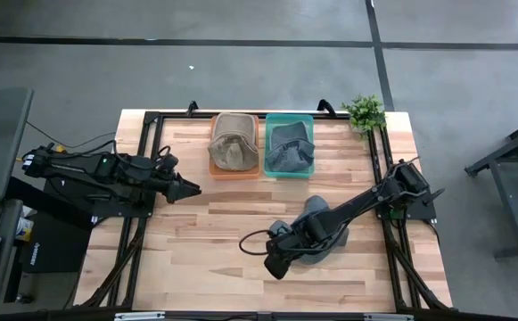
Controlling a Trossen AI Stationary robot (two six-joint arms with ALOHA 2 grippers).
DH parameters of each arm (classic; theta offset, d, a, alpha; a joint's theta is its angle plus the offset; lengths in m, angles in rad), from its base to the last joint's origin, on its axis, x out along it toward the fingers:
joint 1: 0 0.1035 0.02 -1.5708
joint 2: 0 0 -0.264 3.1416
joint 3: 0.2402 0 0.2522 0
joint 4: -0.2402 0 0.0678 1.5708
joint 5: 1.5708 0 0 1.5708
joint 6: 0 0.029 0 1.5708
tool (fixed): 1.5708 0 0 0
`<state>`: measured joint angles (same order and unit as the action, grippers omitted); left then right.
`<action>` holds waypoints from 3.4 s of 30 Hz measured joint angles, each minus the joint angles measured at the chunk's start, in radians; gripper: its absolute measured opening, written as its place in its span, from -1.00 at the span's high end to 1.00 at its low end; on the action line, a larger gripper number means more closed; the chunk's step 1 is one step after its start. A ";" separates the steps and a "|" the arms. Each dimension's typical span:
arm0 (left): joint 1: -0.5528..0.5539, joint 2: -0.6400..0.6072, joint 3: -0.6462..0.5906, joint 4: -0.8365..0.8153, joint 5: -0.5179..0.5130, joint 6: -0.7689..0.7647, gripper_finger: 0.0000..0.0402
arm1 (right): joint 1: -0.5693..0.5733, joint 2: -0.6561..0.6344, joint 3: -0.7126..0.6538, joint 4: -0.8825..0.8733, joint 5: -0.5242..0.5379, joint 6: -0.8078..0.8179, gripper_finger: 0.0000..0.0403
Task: Pick & Place hat
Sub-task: Put the black cap into the blue bin
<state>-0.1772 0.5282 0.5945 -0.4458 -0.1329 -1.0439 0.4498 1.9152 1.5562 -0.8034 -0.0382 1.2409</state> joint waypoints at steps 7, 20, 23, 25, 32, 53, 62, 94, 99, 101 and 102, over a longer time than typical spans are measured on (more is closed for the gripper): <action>0.000 0.000 0.000 -0.002 0.046 0.000 0.06 | 0.009 -0.001 0.000 -0.007 0.021 0.014 0.10; 0.000 0.000 0.000 -0.022 0.050 -0.008 0.06 | 0.111 0.020 0.000 0.015 0.055 0.031 0.48; 0.000 0.000 0.000 -0.022 0.050 -0.008 0.06 | 0.140 0.021 0.000 -0.071 0.061 0.076 0.47; 0.000 0.000 0.000 -0.024 0.051 -0.008 0.06 | 0.155 0.021 0.000 -0.135 0.068 0.102 0.43; 0.000 0.000 0.000 -0.029 0.051 -0.009 0.06 | 0.176 0.021 0.000 -0.429 0.030 0.203 0.10; 0.000 0.000 0.000 -0.028 0.057 -0.061 0.06 | -0.028 -0.137 -0.211 -0.356 0.063 0.257 -0.50; 0.000 0.000 0.000 -0.028 0.056 -0.063 0.06 | -0.029 -0.436 -0.584 -0.045 0.100 0.634 -0.50; 0.000 0.000 0.000 -0.028 0.053 -0.146 0.06 | -0.011 -0.539 -0.753 -0.010 -0.038 0.906 -0.50; 0.000 0.000 0.000 -0.028 0.054 -0.146 0.06 | -0.040 -0.481 -0.753 0.025 -0.048 0.909 -0.50; 0.000 0.000 0.000 -0.028 0.054 -0.145 0.06 | -0.051 -0.460 -0.753 0.042 -0.047 0.907 -0.50; 0.000 0.000 0.000 -0.028 0.054 -0.145 0.06 | -0.053 -0.451 -0.753 0.046 -0.047 0.906 -0.50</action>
<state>-0.1769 0.5278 0.5945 -0.4739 -0.0792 -1.1894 0.3965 1.4639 0.8036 -0.7574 -0.0856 2.1468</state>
